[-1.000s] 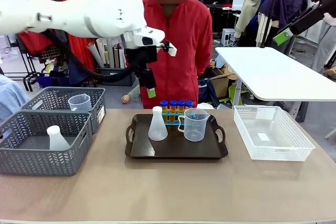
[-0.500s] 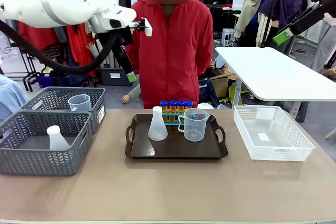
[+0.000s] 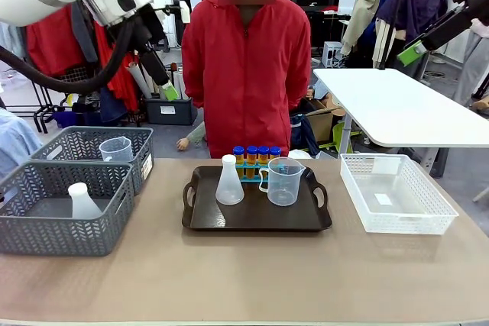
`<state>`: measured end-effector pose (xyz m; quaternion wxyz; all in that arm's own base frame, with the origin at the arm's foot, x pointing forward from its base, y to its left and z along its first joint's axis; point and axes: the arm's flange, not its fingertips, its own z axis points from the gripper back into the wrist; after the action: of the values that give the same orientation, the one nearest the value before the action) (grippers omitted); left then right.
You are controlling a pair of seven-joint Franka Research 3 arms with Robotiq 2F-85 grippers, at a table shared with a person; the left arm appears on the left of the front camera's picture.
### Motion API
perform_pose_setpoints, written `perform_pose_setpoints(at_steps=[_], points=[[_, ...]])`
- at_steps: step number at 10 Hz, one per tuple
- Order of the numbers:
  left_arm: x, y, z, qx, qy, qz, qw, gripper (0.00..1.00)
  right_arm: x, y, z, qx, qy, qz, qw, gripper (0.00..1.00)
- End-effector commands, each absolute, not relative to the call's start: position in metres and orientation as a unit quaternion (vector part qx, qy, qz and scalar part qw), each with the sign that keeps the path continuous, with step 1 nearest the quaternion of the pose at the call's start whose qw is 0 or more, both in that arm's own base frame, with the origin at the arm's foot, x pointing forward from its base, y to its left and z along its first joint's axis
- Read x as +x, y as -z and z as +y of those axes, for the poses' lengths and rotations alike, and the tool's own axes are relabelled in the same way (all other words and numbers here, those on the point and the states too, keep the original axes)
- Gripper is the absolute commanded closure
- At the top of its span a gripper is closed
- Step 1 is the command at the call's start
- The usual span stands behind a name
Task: Prepare the laboratory tools.
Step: Pick up one Small flask and place it on the Handle tray.
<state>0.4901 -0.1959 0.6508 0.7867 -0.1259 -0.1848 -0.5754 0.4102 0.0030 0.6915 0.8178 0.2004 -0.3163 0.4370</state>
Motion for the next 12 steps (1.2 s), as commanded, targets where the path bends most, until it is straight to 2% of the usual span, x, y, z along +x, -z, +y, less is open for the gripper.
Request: perform_pose_setpoints(at_steps=[1,5,7,12], points=[[0.492,-0.644,-0.198,-0.126,0.574,-0.178,0.789,0.0,0.41,-0.693,0.003,0.204,-0.437,-0.318,0.816,0.0],[0.501,-0.636,-0.2,-0.131,0.588,-0.194,0.774,0.0,0.41,-0.693,0.003,0.204,-0.437,-0.318,0.816,0.0],[0.486,-0.649,-0.19,-0.143,0.595,-0.242,0.753,0.0,0.41,-0.693,0.003,0.204,-0.437,-0.318,0.816,0.0],[0.473,-0.682,-0.17,-0.181,0.617,-0.282,0.712,0.0,0.41,-0.693,0.003,0.204,-0.437,-0.318,0.816,0.0]])
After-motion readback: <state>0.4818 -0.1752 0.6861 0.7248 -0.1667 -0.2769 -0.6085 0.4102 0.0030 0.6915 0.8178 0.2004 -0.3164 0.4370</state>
